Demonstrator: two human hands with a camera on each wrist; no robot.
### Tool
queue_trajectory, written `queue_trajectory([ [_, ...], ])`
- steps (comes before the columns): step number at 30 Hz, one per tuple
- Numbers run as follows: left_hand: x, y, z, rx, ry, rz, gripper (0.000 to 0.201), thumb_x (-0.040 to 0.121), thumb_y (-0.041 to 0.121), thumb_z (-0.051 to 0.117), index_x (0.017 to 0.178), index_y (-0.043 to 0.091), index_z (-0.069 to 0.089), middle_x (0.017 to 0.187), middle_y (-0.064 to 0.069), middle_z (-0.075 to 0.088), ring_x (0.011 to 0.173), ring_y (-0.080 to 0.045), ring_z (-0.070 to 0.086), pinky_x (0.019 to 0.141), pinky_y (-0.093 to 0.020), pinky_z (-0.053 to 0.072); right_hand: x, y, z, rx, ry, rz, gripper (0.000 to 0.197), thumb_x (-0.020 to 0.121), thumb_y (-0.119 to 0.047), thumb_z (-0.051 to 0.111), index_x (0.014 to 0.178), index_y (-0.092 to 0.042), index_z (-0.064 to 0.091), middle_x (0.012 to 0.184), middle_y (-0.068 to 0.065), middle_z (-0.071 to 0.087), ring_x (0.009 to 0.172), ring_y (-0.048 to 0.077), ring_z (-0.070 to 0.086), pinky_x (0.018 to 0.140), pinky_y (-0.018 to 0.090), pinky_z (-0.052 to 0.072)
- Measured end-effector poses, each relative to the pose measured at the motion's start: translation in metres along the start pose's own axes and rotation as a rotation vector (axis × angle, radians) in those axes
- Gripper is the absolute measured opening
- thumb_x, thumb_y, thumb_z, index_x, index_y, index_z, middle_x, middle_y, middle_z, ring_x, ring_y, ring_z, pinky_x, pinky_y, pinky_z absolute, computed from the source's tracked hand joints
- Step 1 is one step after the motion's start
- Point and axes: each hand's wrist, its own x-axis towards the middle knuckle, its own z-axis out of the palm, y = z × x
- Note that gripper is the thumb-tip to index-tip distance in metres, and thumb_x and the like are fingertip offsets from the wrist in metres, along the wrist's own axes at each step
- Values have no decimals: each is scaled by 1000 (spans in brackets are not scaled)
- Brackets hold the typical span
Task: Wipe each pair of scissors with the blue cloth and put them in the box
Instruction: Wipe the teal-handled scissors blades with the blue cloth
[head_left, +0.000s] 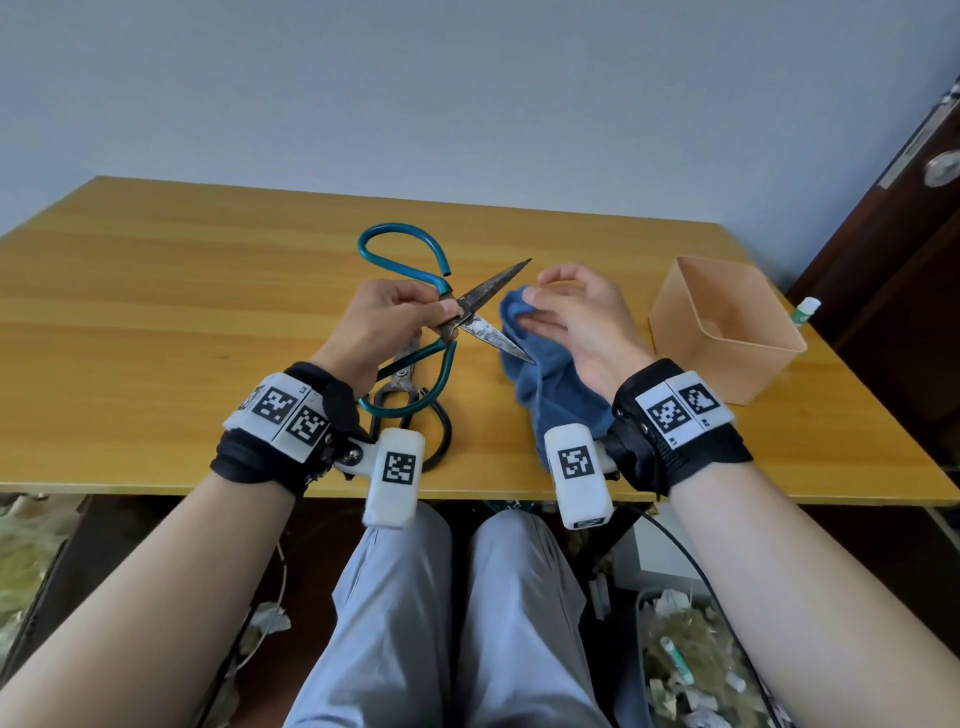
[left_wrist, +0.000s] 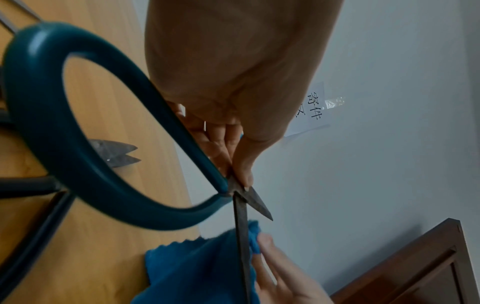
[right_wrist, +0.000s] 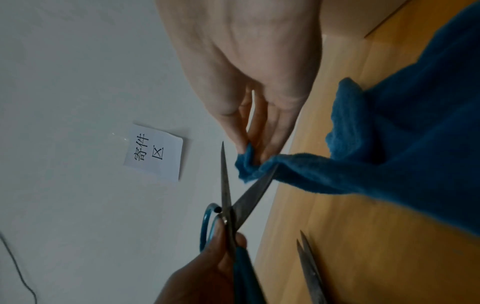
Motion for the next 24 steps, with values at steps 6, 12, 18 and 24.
queue_trajectory([
  [6,-1,-1,8,-52,19,11,16,94,17,69,79,9,71,74,0,69,63,1,55,69,-21,41,-3,3,4,65,-213,152,23,91,9,55,93,-15,56,88,4,68,69,16,63,51,23,47],
  [12,-4,-1,11,-69,-15,11,13,93,17,70,83,8,72,77,-3,70,73,-4,60,73,-19,45,-3,10,1,37,-291,178,22,85,3,69,97,-13,60,92,9,71,75,20,65,68,32,53],
  [18,-2,3,15,-60,14,-6,10,91,18,73,85,10,72,80,-9,73,80,-14,64,87,-33,48,-5,7,3,1,-354,267,8,86,-10,73,94,-8,69,83,6,71,72,15,65,71,24,52],
  [24,-1,-2,19,-86,86,-17,18,91,14,72,90,-3,73,74,-7,71,73,-10,64,81,-28,48,-4,8,0,23,-329,294,10,91,-20,70,95,-10,70,92,7,72,80,19,67,79,33,55],
])
